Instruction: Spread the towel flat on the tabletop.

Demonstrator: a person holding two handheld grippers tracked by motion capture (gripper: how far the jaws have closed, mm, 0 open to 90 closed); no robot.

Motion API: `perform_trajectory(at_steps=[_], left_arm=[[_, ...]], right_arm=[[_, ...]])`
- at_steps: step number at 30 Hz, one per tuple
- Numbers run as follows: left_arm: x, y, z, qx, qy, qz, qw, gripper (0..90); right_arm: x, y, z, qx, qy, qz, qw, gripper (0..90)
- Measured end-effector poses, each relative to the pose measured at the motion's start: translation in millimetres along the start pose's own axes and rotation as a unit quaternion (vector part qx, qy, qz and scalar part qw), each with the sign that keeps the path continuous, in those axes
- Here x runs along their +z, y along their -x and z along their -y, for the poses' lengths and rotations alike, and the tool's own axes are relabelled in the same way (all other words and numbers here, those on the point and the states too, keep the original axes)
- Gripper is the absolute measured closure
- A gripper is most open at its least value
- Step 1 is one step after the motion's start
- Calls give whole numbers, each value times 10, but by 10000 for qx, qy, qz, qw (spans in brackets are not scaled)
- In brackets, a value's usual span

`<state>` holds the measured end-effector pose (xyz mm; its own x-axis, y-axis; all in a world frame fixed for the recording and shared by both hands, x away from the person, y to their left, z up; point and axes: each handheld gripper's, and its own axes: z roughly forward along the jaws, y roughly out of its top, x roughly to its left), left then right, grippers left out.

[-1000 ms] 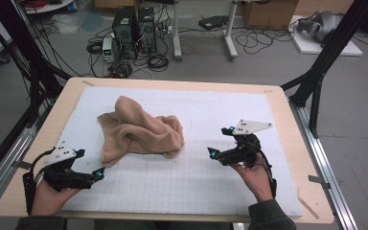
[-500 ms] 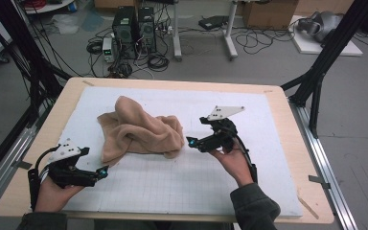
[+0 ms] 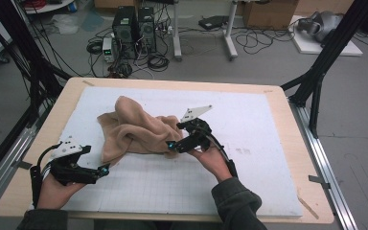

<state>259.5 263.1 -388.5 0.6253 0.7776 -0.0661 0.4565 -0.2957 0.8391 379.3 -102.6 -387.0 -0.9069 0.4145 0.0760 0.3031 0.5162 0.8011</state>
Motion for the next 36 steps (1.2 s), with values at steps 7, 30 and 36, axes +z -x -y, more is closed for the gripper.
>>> perform_trajectory(at_steps=[7,30,36], left_arm=[[78,-26,-60,12,-98,49,9999,38],[806,-189,-211,318,-798,13,9963,634],[722,-91,-256,410,-646,162,9969,845]], right_arm=[[127,46,51,72,-201,-76,9997,345],[132,129,165,116,-102,-210,9997,802],[-85,105,142,-47,-59,-187,9998,825]])
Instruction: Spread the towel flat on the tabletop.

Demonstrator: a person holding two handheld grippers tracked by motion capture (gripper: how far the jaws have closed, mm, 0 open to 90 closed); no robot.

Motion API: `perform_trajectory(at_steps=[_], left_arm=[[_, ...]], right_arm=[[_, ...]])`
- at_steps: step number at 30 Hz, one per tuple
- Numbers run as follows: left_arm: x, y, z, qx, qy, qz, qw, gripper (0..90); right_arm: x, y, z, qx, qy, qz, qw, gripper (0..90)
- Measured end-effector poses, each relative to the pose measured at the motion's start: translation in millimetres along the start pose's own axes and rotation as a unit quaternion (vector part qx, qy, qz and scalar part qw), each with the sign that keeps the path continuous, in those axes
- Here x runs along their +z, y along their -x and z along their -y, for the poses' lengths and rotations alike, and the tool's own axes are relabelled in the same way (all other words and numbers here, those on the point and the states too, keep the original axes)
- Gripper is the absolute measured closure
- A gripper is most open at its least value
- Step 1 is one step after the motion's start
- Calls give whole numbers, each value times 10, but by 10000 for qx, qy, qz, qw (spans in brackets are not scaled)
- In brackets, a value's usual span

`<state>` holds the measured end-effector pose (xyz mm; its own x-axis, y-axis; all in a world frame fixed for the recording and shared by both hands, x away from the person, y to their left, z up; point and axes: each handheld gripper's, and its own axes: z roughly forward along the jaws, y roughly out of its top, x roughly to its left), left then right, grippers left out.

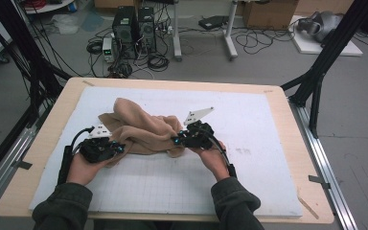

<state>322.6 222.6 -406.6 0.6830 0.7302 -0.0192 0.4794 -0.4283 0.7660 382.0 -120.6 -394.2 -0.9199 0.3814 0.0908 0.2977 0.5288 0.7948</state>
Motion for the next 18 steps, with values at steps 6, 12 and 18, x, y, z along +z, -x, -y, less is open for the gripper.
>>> perform_trajectory(at_steps=[6,12,18], left_arm=[[-210,153,-93,114,368,217,9990,849],[-370,387,-318,375,641,460,9962,852],[-480,628,-530,609,931,813,9905,854]], right_arm=[[-344,-24,-12,-98,96,114,9998,832],[-906,-71,-72,-264,346,266,9987,835],[-1291,-121,-119,-388,437,439,9973,834]])
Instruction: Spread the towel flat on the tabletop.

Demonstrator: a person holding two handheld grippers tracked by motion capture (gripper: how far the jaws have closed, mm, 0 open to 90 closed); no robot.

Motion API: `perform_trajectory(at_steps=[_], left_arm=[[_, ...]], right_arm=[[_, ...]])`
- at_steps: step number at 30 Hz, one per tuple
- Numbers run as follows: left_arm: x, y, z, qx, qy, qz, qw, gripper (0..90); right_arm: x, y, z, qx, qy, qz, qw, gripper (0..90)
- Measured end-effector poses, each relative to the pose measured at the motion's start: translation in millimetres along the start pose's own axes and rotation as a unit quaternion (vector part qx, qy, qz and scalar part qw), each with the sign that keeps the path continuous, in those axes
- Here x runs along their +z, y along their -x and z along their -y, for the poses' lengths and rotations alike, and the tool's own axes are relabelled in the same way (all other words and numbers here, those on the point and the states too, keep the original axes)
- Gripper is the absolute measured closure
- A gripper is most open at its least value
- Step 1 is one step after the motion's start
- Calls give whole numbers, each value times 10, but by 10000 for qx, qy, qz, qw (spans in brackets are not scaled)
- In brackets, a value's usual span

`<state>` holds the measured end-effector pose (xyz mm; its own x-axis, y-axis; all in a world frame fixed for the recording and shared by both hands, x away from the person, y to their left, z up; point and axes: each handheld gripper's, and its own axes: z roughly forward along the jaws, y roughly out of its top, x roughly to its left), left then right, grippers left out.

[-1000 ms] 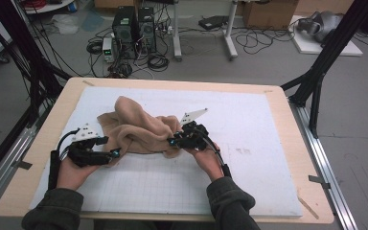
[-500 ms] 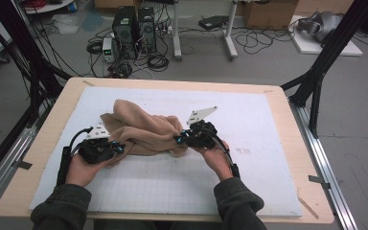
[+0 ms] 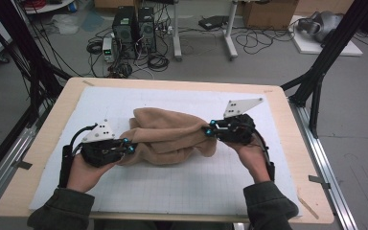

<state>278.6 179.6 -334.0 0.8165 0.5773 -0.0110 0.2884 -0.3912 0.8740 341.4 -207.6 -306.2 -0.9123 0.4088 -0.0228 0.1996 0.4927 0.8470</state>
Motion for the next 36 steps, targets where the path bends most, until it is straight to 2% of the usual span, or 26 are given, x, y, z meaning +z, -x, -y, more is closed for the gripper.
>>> perform_trajectory(at_steps=[3,6,12,17,21,23,25,27,30,32,35,36], left_arm=[[16,79,-39,135,-14,34,9999,854],[101,105,21,197,-218,8,9996,854],[253,81,318,19,-556,37,9984,854],[326,103,543,-36,-855,69,9963,855],[368,107,701,-178,-999,149,9947,855],[380,93,747,-231,-1006,215,9944,854],[357,72,737,-308,-930,247,9949,842],[318,53,677,-341,-812,288,9957,794],[259,29,535,-263,-623,285,9973,682],[225,3,426,-177,-508,245,9983,612],[223,-41,282,-87,-347,189,9992,592],[244,-58,246,-79,-330,170,9993,585]], right_arm=[[-179,-10,-33,-73,21,75,9999,834],[-199,-1,12,-71,-129,158,9998,832],[73,15,399,301,-400,-78,9987,831],[322,-48,735,579,-581,-316,9961,829],[512,-107,926,720,-774,-474,9933,829],[572,-122,970,716,-782,-522,9930,827],[589,-137,968,716,-801,-536,9928,823],[568,-140,939,714,-804,-522,9928,815],[513,-137,879,637,-752,-498,9939,774],[422,-145,811,606,-617,-416,9954,717],[347,-147,765,629,-498,-368,9961,692],[288,-150,728,616,-373,-351,9968,669]])
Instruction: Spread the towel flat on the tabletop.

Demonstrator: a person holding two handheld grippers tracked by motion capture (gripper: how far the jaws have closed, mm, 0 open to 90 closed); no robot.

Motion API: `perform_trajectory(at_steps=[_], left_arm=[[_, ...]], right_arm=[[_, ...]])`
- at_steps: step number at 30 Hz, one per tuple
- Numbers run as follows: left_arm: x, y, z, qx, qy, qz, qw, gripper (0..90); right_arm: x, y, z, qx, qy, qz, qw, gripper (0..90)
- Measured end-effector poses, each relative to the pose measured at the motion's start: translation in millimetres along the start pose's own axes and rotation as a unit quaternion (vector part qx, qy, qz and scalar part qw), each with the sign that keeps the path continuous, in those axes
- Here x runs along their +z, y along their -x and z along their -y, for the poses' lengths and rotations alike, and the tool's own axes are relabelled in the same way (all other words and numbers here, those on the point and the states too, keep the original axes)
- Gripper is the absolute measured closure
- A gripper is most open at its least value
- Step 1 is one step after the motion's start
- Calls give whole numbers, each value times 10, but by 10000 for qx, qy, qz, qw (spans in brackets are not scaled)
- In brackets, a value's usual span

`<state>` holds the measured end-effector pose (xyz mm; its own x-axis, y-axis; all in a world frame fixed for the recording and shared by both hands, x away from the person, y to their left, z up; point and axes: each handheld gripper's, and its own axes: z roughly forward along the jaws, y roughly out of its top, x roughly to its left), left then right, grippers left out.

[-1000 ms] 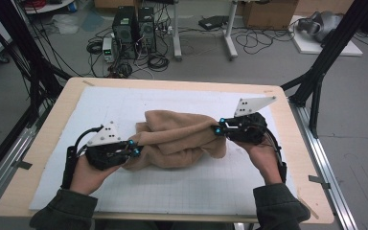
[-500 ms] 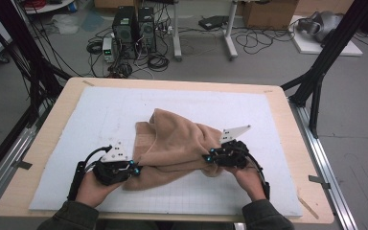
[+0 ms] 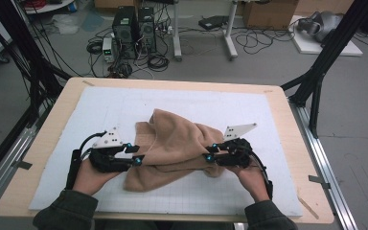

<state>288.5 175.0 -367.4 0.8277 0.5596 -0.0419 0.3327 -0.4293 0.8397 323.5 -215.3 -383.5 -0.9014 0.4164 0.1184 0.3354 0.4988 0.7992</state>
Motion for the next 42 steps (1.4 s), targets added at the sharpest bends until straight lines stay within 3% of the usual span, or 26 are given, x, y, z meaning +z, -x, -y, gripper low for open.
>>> perform_trajectory(at_steps=[5,7,9,13,16,17,21,23,25,28,33,35,38,42], left_arm=[[226,-99,-67,74,-98,3,9999,597],[369,-130,-54,201,-266,-22,9994,607],[522,-166,-28,197,-502,21,9985,603],[756,-234,48,24,-940,110,9955,566],[882,-237,103,-9,-1303,237,9912,565],[910,-229,117,2,-1394,253,9899,582],[932,-185,119,95,-1420,132,9897,721],[920,-160,110,230,-1451,82,9891,815],[895,-139,99,280,-1479,23,9886,837],[794,-128,73,284,-1364,-108,9902,843],[441,-142,-2,152,-758,-284,9966,845],[271,-148,-3,80,-529,-344,9980,846],[41,-119,77,-23,-255,-448,9987,847],[-151,-50,265,-43,-268,-590,9979,847]], right_arm=[[-101,-11,-29,18,282,14,9996,653],[-78,-17,-19,26,204,20,9998,652],[-6,-11,15,33,66,10,10000,650],[169,12,114,146,-119,-83,9998,648],[276,5,169,145,-239,-107,9996,650],[296,4,183,164,-266,-120,9994,652],[323,-1,205,173,-263,-116,9994,660],[323,3,213,189,-246,-129,9994,659],[310,-2,215,217,-237,-151,9994,657],[279,-9,209,203,-216,-160,9994,658],[195,-32,168,148,-110,-131,9997,658],[173,-50,135,104,-69,-123,9998,655],[147,-89,85,14,-11,-125,9999,656],[184,-174,52,-118,-121,-208,9996,663]])
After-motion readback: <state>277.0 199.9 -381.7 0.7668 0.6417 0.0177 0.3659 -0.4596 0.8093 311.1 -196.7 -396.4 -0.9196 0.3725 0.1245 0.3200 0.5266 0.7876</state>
